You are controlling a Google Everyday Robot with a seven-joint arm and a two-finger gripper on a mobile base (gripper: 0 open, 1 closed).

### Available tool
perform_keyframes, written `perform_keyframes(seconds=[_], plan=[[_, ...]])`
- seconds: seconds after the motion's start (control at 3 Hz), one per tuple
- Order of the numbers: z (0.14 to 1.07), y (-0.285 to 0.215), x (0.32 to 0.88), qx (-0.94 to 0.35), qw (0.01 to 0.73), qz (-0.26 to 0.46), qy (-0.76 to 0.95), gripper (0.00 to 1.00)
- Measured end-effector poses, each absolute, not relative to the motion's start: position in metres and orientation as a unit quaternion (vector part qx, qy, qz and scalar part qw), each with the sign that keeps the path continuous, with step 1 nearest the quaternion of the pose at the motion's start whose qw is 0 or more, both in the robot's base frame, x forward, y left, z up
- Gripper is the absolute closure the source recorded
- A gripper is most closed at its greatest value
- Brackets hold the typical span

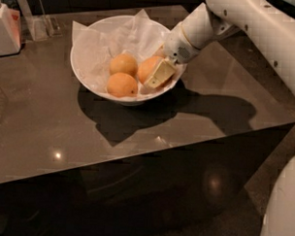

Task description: Pick orange from white bowl

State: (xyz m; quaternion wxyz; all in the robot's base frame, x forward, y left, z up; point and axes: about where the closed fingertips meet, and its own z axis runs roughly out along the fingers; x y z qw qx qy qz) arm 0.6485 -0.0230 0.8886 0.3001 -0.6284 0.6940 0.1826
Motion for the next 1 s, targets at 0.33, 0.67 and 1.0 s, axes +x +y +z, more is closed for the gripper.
perform_keyframes(seconds=[0.33, 0.67, 1.0], plan=[[0.930, -0.040, 0.621, -0.607, 0.350, 0.175, 0.691, 1.00], [0.944, -0.058, 0.613, -0.594, 0.365, 0.163, 0.698, 1.00], [0.944, -0.057, 0.612, -0.594, 0.366, 0.165, 0.697, 1.00]])
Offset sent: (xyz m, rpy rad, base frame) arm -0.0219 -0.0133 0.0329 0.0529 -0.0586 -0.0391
